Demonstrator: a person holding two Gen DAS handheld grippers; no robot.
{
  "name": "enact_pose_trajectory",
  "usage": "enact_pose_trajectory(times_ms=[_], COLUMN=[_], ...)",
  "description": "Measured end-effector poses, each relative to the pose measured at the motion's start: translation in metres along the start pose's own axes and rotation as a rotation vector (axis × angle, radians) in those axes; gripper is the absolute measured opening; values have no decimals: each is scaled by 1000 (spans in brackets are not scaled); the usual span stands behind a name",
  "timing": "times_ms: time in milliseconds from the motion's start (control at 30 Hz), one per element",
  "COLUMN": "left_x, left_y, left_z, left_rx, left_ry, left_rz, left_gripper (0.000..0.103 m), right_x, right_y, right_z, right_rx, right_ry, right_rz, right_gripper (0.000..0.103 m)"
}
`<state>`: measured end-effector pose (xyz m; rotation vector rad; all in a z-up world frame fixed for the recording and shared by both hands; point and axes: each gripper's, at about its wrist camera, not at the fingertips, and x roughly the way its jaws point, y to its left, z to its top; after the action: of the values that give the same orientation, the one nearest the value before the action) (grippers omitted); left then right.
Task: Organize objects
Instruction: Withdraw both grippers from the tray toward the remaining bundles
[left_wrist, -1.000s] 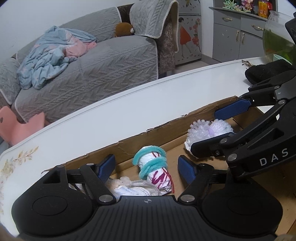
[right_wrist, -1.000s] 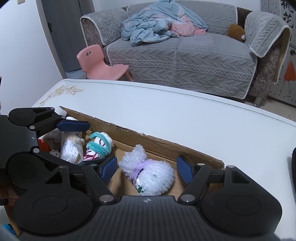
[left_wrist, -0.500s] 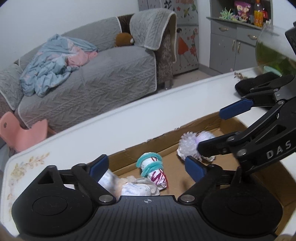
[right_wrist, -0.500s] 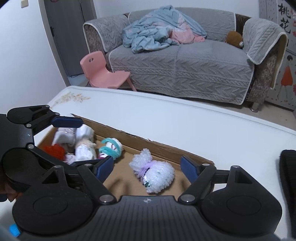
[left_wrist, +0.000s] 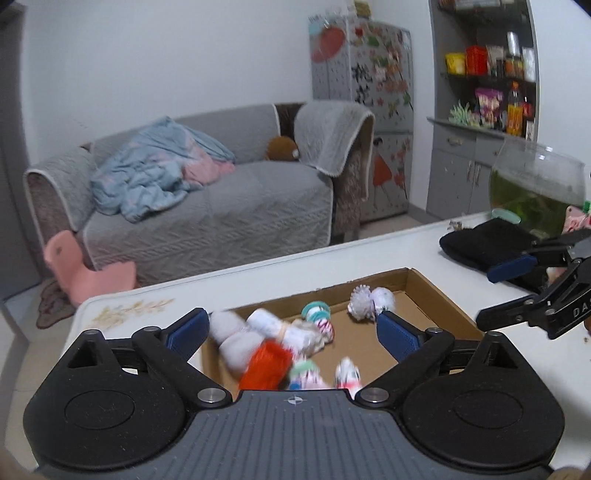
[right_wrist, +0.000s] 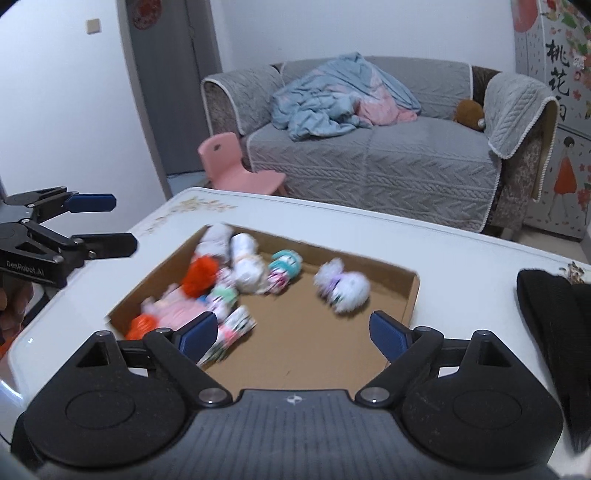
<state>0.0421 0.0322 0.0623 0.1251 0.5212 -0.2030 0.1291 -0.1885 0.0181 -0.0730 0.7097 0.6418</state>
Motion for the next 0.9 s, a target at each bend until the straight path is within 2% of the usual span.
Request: enact_pose_trajectory(times_ms=[233, 433, 500, 567, 667, 800, 900], left_x=[-61, -71, -66, -64, -59, -48, -39], left_y=[-13, -31, -31, -29, -33, -34, -32], left_z=[-77, -146, -162, -173, -183, -183, -179], left_rx=[-33, 13, -10, -50, -58, -86, -114], left_ry=[-20, 58, 90, 113, 135, 145, 150], left_rz=[1, -83, -100, -125, -139, -179, -190], left_gripper=[101, 101, 101, 101, 101, 101, 101], right_x=[-38, -39, -32, -27, -17, -6, -6], right_y=[31, 53, 54, 53, 52, 52, 53], right_z=[-61, -114, -123, -128, -128, -133, -144], right_rx=[-13, -25, -7, 2, 3, 6, -24], right_ry=[-13, 45, 66, 72, 84, 105, 126], right_rz=[65, 126, 149, 168, 168, 169, 138], right_gripper=[94, 94, 92, 91, 86, 75, 69])
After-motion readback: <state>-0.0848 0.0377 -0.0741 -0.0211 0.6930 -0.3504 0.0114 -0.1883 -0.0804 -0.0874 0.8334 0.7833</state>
